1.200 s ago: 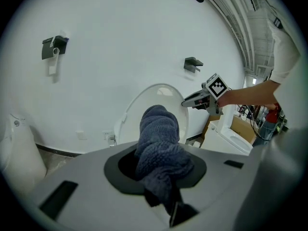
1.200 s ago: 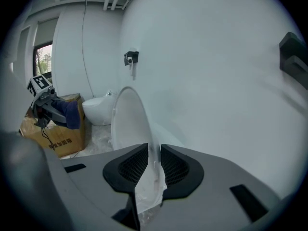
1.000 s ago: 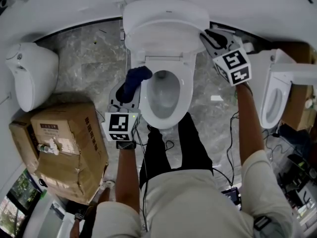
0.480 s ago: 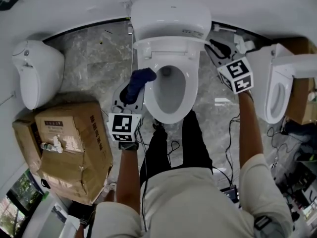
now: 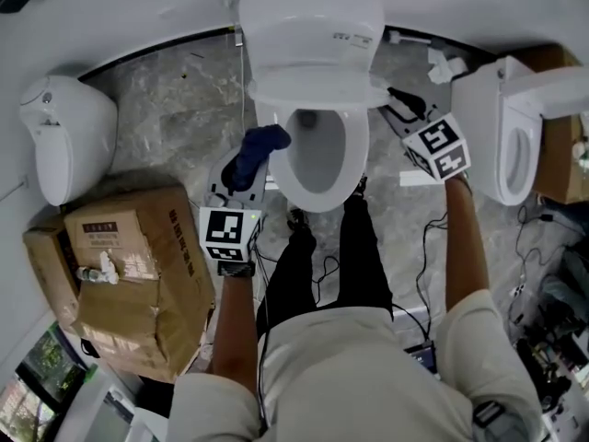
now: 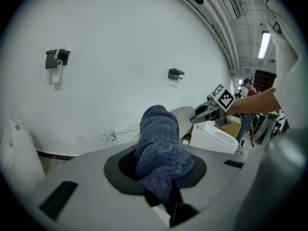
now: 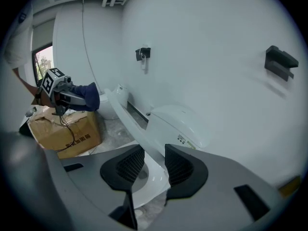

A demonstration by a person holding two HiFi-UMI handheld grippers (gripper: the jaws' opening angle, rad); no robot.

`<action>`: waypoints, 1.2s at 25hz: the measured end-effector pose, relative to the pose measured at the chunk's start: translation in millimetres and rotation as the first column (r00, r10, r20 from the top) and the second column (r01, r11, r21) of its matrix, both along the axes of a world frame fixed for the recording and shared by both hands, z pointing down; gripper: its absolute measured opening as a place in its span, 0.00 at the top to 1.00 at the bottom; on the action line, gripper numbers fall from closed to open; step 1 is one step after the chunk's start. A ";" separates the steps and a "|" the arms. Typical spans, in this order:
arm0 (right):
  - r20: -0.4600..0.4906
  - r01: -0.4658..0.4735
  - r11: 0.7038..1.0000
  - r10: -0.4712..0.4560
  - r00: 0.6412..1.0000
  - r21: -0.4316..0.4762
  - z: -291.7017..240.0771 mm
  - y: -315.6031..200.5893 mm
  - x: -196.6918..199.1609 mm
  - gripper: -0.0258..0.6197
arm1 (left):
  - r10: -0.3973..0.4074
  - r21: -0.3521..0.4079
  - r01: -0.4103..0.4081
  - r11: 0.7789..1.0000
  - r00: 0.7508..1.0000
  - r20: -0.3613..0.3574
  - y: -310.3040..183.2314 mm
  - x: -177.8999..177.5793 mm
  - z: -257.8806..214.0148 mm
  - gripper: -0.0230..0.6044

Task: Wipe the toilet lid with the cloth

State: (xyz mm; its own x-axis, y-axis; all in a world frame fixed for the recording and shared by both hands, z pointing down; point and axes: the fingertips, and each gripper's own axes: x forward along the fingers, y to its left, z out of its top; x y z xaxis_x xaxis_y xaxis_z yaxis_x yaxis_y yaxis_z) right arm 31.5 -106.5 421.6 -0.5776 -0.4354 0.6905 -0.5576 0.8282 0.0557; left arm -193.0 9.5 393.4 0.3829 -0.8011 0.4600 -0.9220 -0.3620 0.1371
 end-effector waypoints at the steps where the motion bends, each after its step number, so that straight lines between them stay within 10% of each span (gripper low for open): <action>1: -0.005 0.007 1.000 -0.007 1.000 -0.006 2.5 8.8 0.7 0.73 | 0.006 -0.001 -0.006 1.000 1.000 -0.002 4.4 0.7 1.0 0.80; 30: -0.315 0.303 0.952 -0.301 0.900 -0.044 100.4 179.9 12.6 0.66 | 0.095 -0.074 -0.099 0.992 0.994 -0.044 60.6 28.3 41.3 0.80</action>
State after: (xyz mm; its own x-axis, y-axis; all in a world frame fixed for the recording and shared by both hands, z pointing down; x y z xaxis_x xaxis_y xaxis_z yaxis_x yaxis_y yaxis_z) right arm 44.1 73.4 522.0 -0.4355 -0.2794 0.8557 -0.2338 0.9531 0.1921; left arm -164.7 70.1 434.7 0.4764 -0.7226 0.5009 -0.8763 -0.4366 0.2037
